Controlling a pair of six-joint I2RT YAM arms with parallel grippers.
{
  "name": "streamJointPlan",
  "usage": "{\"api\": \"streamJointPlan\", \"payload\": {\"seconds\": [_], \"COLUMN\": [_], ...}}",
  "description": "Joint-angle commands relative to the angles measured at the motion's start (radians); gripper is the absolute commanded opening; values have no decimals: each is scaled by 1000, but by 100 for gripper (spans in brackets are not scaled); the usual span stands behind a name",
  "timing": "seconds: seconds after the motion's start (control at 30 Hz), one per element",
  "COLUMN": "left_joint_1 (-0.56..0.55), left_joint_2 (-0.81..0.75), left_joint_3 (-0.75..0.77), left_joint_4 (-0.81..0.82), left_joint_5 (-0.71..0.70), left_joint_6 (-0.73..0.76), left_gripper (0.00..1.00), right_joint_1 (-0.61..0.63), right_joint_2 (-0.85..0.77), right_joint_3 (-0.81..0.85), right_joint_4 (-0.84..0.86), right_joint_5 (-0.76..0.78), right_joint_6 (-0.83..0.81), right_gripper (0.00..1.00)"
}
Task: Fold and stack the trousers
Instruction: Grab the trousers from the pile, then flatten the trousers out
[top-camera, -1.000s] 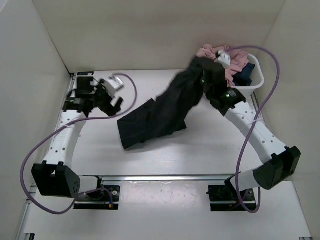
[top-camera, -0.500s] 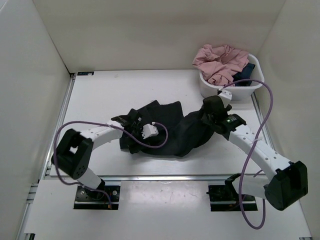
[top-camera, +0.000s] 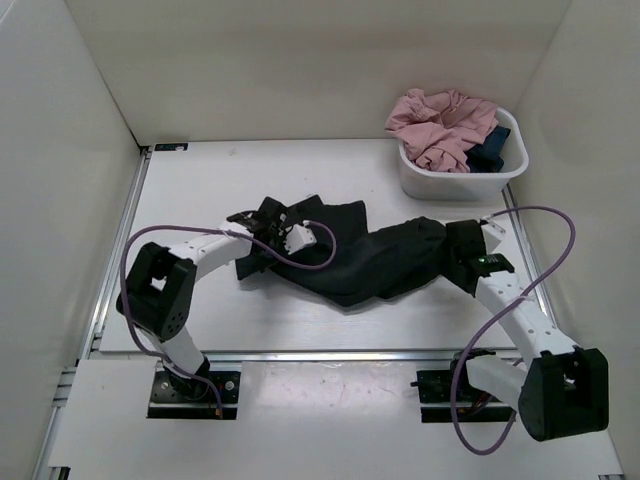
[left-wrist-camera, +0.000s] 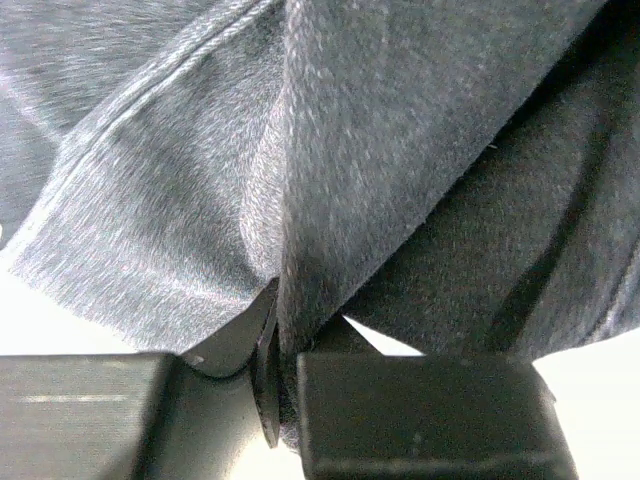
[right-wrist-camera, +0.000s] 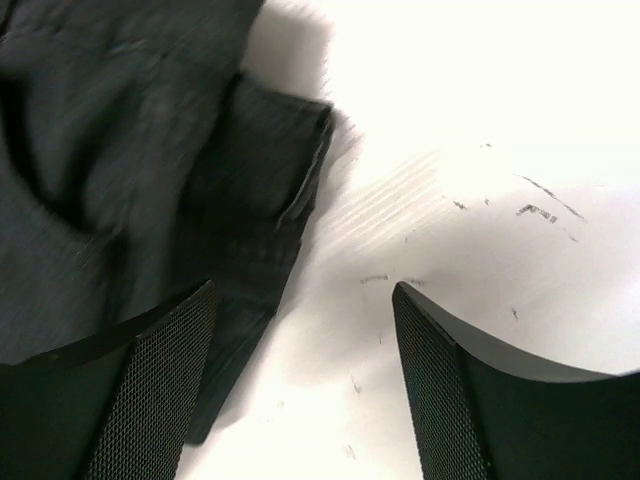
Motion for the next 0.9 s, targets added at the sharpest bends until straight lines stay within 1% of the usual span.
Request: {"api": "streamJointPlan", "payload": {"seconds": [0.0, 0.03, 0.07, 0.1, 0.17, 0.27, 0.3, 0.33, 0.43, 0.5, 0.53, 0.57, 0.6, 0.63, 0.67, 0.73, 0.8, 0.87], "left_joint_1": [32, 32, 32, 32, 32, 32, 32, 32, 41, 41, 41, 41, 41, 41, 41, 41, 41, 41], "left_joint_2": [-111, -131, -167, -184, -217, -218, -199, -184, -115, -83, -72, -63, -63, -52, -52, -52, -52, -52], "left_joint_3": [100, 140, 160, 183, 241, 290, 300, 312, 398, 441, 450, 459, 459, 459, 459, 450, 430, 420], "left_joint_4": [-128, -159, -220, -250, -293, -348, -348, -369, -403, -403, -403, -403, -403, -403, -403, -403, -403, -403], "left_joint_5": [-10, -10, -20, -21, -21, -8, -8, 4, 37, 47, 47, 47, 47, 56, 68, 68, 78, 78], "left_joint_6": [91, 116, 137, 156, 179, 194, 182, 173, 133, 133, 122, 110, 110, 98, 97, 87, 62, 52], "left_gripper": [14, 14, 14, 14, 14, 14, 14, 14, 14, 14, 14, 14, 14, 14, 14, 14, 14, 14], "right_joint_1": [-94, -105, -114, -114, -114, -114, -114, -114, -114, -123, -123, -123, -123, -123, -123, -123, -123, -123], "right_joint_2": [11, 20, 20, 35, 69, 104, 114, 132, 184, 234, 252, 268, 281, 291, 292, 266, 215, 151], "right_joint_3": [-38, -38, -38, -38, 0, 20, 20, 33, 66, 91, 136, 161, 178, 189, 189, 198, 208, 217], "right_joint_4": [135, 176, 252, 277, 290, 330, 340, 341, 341, 370, 370, 355, 354, 345, 335, 305, 263, 198], "right_joint_5": [-158, -203, -247, -313, -347, -408, -436, -464, -496, -526, -545, -577, -597, -611, -611, -587, -545, -469], "right_joint_6": [-13, -37, -49, -60, -82, -82, -82, -82, -37, -23, -14, -14, -14, -14, -5, -5, -5, -5], "right_gripper": [75, 73, 72, 70, 68, 61, 55, 53, 53, 53, 53, 50, 50, 46, 46, 40, 40, 51]}}
